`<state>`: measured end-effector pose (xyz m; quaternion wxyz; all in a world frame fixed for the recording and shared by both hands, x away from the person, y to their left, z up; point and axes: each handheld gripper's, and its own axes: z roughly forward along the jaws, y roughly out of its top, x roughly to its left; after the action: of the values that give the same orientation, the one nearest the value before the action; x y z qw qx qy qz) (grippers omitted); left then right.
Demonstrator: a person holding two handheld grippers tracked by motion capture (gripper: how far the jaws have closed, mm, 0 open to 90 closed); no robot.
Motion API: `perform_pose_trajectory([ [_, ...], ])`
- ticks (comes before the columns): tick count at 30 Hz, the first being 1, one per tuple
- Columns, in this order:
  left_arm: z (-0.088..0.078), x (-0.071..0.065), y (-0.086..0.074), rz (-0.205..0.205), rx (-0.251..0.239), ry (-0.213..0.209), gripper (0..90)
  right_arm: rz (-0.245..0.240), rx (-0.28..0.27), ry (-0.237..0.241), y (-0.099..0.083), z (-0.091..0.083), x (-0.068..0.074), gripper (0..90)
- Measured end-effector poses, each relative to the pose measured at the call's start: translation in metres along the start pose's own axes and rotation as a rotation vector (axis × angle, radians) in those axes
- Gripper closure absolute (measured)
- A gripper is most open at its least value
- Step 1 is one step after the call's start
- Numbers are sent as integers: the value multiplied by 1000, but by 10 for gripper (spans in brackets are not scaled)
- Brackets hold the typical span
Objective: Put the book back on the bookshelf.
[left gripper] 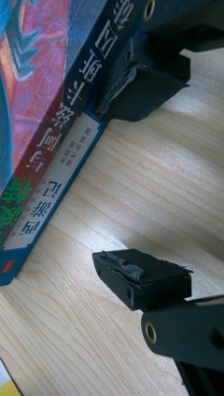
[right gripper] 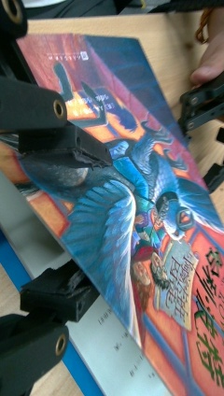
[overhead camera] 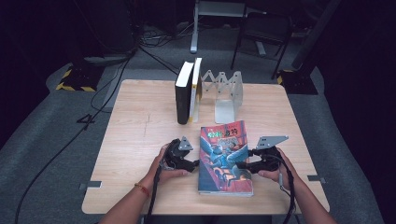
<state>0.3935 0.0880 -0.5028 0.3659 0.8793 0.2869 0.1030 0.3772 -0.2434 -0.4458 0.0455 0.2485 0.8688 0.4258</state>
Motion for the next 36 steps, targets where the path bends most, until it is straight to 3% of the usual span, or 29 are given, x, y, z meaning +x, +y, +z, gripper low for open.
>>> perform_pose_trajectory([
  [4,0,0,0,1,-1,0,255,51,-24,-63,0,-2,-6,371],
  [8,0,-1,0,14,2,15,254,78,-32,-72,-1,-2,-14,371],
  [14,1,0,1,21,-3,26,249,81,-22,-36,3,1,-20,410],
  [16,2,2,2,13,-4,24,252,86,-42,-9,8,3,-22,503],
  [19,0,1,6,47,-36,73,333,49,-59,-8,11,5,-18,639],
  [21,0,0,8,63,-34,85,338,48,-85,11,10,2,-19,704],
  [22,3,3,11,77,-21,80,347,39,-90,14,10,2,-19,712],
  [27,6,14,16,53,-34,61,395,-10,-100,-11,11,1,-13,741],
  [29,6,17,18,56,-51,64,492,-13,-107,-13,11,1,-13,743],
  [31,8,20,20,39,-57,36,549,-25,-120,-11,10,0,-13,745],
  [36,7,22,24,52,-99,44,659,-53,-141,-22,11,-3,-9,750],
])
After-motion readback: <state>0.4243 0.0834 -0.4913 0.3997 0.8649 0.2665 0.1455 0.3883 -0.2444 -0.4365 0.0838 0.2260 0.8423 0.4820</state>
